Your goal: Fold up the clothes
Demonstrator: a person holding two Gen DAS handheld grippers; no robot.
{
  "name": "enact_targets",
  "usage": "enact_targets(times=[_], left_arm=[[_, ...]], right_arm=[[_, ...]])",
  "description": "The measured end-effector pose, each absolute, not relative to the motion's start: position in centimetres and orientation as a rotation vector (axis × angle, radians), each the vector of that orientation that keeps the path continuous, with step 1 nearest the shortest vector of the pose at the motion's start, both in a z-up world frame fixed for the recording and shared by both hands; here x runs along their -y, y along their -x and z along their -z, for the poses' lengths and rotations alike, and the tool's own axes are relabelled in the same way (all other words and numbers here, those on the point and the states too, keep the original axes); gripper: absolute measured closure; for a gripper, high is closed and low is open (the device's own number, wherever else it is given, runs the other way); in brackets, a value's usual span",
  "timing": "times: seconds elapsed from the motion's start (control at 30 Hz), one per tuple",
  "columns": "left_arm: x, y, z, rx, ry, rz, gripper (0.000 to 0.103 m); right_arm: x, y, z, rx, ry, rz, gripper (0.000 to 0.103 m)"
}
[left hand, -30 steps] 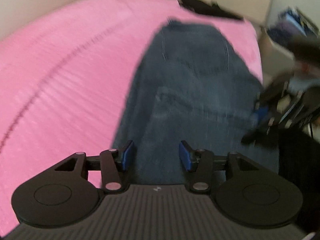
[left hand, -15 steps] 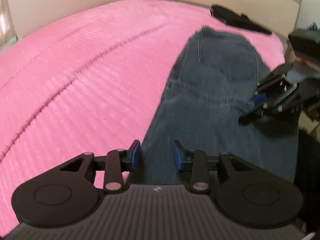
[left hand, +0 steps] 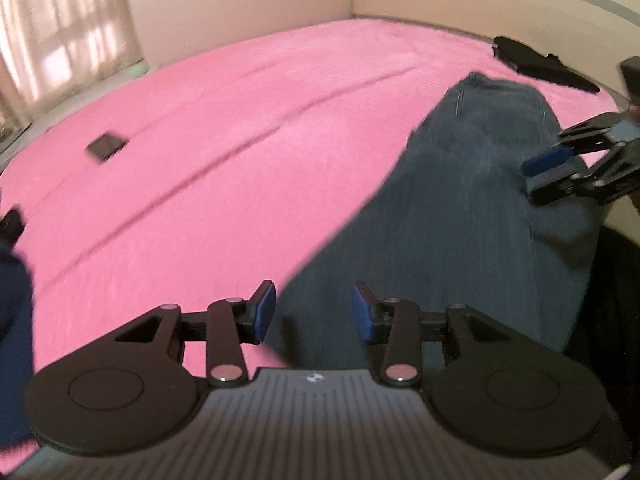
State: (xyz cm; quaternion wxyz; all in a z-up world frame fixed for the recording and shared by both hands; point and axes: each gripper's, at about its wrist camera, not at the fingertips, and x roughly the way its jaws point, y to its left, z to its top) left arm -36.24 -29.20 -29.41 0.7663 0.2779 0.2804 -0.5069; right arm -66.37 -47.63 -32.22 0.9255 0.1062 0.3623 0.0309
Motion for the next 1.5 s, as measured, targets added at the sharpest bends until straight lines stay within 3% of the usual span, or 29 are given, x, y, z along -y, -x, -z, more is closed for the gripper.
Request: enact_targets(times=[0.17, 0.2, 0.23, 0.27, 0.33, 0.5, 0.93, 1.0, 1.07, 1.13, 1.27, 1.5], left_arm=[[24.5, 38.7, 30.4, -0.642, -0.652, 1.077, 0.062], [23.8, 38.8, 30.5, -0.67, -0.616, 1.088, 0.06], [23.1, 39.0, 30.7, -0.698, -0.579, 1.098, 0.059], [22.8, 39.0, 30.8, -0.716, -0.542, 1.103, 0.059], [22.7, 39.7, 31.1, -0.675, -0.558, 1.105, 0.059], [24.0, 44.3, 33.9, -0.241, -1.108, 1.165, 0.055], [24.4, 44.5, 39.5, 0.55, -1.778, 1.395, 0.056], [25.1, 44.4, 39.3, 0.519, -1.805, 1.431, 0.066], [26.5, 44.1, 37.6, 0.359, -1.745, 1.472, 0.073], [28.3, 43.3, 34.9, 0.147, -1.606, 1.506, 0.081], [30.2, 42.0, 30.3, -0.012, -1.461, 1.523, 0.084], [32.3, 40.9, 25.8, -0.116, -1.358, 1.533, 0.085]], right_arm=[[46.2, 66.0, 32.0, -0.756, -0.204, -0.047, 0.051], [45.6, 66.0, 31.6, -0.742, -0.187, -0.056, 0.046], [45.0, 66.0, 31.3, -0.729, -0.169, -0.062, 0.029], [44.4, 65.9, 30.9, -0.716, -0.15, -0.067, 0.02], [42.9, 65.9, 30.4, -0.701, -0.126, -0.104, 0.014], [39.0, 64.6, 30.5, -0.729, -0.071, -0.258, 0.014], [34.2, 62.0, 32.6, -0.817, 0.018, -0.402, 0.014], [34.5, 62.1, 32.4, -0.812, 0.016, -0.378, 0.014], [34.5, 62.5, 32.0, -0.797, 0.027, -0.358, 0.014], [34.2, 63.1, 31.5, -0.761, 0.069, -0.351, 0.0], [32.5, 64.3, 30.8, -0.692, 0.191, -0.375, 0.0], [28.2, 64.2, 32.7, -0.576, 0.522, -0.344, 0.0]])
